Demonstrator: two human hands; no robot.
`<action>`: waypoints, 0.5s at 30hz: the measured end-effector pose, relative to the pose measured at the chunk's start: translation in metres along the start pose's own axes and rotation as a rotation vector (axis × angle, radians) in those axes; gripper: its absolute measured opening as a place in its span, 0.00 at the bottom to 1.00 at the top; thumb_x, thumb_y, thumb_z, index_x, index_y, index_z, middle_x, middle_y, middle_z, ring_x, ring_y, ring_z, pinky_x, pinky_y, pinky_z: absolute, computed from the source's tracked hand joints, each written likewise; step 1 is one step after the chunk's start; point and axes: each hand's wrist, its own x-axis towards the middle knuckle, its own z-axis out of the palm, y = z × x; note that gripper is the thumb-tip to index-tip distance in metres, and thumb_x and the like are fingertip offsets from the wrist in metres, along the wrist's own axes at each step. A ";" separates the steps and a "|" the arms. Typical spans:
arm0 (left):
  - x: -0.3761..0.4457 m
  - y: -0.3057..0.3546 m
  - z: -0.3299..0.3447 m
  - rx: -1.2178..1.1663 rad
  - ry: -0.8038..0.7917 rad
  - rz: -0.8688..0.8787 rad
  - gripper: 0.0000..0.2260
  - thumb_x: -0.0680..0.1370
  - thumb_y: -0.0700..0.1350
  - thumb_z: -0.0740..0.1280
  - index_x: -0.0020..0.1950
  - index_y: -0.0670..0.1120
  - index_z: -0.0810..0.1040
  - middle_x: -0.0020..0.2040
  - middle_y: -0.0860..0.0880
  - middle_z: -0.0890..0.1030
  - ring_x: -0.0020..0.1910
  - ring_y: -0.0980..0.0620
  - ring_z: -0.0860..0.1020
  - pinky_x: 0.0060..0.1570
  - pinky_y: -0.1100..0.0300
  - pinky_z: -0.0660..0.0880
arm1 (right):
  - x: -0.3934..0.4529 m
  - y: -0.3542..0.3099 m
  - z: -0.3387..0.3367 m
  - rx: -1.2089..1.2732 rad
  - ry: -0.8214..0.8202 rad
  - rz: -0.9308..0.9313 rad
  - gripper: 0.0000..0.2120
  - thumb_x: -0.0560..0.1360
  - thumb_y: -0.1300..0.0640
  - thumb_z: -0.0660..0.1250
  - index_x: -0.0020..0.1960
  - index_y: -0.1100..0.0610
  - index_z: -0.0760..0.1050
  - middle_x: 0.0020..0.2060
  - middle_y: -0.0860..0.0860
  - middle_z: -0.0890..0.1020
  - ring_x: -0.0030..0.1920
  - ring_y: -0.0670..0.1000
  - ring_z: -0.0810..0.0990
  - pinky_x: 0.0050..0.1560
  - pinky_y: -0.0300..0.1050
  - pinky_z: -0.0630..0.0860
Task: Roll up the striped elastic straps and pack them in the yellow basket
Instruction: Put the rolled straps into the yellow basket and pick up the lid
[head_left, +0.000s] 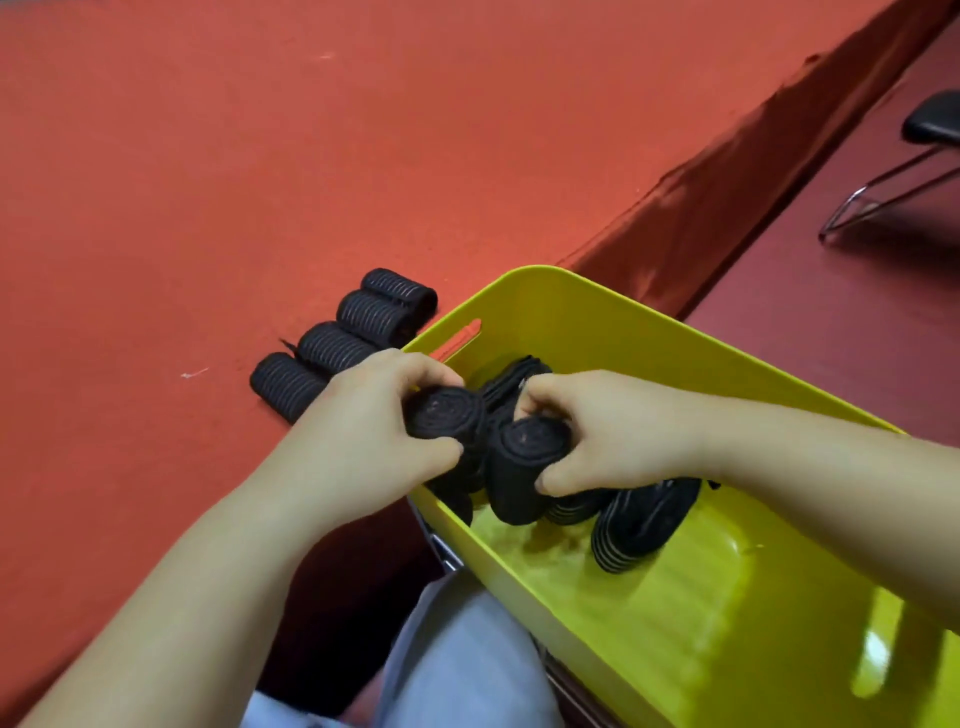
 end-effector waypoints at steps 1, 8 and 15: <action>0.001 0.000 0.001 0.064 0.008 0.007 0.13 0.64 0.48 0.73 0.45 0.60 0.75 0.49 0.59 0.77 0.50 0.61 0.76 0.52 0.64 0.71 | 0.006 -0.001 0.007 -0.034 -0.010 0.001 0.18 0.65 0.53 0.75 0.49 0.48 0.69 0.44 0.45 0.79 0.43 0.47 0.77 0.44 0.44 0.76; 0.008 -0.007 -0.002 0.230 0.063 0.016 0.19 0.67 0.46 0.73 0.57 0.56 0.77 0.51 0.59 0.73 0.51 0.60 0.71 0.50 0.67 0.63 | 0.042 0.001 0.045 -0.356 -0.061 -0.007 0.28 0.69 0.47 0.73 0.63 0.56 0.70 0.53 0.52 0.70 0.55 0.57 0.76 0.50 0.48 0.73; 0.010 -0.013 -0.006 0.174 0.061 0.006 0.20 0.67 0.45 0.75 0.56 0.56 0.78 0.50 0.58 0.74 0.51 0.58 0.74 0.51 0.64 0.66 | 0.048 0.000 0.054 -0.486 -0.031 -0.110 0.26 0.71 0.47 0.71 0.63 0.56 0.68 0.55 0.52 0.70 0.55 0.56 0.75 0.43 0.48 0.72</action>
